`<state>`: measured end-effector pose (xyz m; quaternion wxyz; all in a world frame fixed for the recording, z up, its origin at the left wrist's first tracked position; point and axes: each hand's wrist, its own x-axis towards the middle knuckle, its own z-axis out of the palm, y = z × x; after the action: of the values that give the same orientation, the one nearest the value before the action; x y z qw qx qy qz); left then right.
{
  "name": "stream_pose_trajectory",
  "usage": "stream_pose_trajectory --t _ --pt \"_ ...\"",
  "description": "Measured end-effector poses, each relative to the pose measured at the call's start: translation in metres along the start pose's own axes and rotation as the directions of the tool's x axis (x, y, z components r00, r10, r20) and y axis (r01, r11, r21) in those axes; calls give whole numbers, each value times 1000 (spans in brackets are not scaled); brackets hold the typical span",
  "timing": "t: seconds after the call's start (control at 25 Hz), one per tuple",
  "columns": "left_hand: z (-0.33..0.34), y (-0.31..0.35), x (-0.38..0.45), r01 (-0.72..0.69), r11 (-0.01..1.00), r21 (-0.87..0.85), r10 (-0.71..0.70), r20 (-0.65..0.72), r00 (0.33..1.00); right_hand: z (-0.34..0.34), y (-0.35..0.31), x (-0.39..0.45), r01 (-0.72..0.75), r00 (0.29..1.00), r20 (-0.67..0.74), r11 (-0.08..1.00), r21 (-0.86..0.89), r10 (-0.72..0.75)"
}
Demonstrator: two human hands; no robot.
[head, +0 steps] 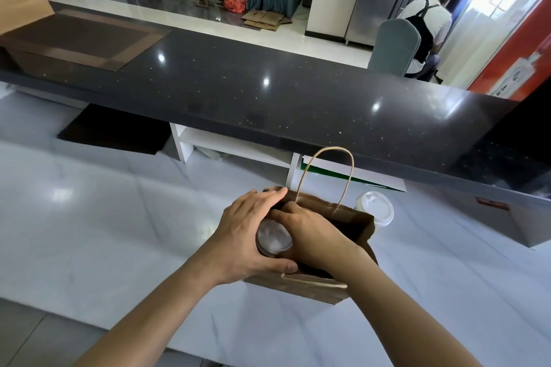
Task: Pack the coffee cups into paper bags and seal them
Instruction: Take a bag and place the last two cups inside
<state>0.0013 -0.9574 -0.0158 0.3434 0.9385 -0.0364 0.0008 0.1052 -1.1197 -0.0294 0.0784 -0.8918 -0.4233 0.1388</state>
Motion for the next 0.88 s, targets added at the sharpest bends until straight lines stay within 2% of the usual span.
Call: stream_pose_trajectory --t 0.24,0.4,0.64,0.88 --pt "-2 0 0 8 1000 -12 -8 -2 1000 -4 3 -9 -6 999 -38 996 83 9" --pt "-3 1 -1 11 1000 -13 -11 5 1000 -10 6 -19 -37 999 2 992 120 37" --pt "-2 -1 -8 22 1000 -18 -21 27 999 -17 20 -46 -132 986 -75 968 211 151" --pt "0 -1 -6 17 1000 -9 -16 38 999 -15 36 -58 -252 957 -85 941 227 277"
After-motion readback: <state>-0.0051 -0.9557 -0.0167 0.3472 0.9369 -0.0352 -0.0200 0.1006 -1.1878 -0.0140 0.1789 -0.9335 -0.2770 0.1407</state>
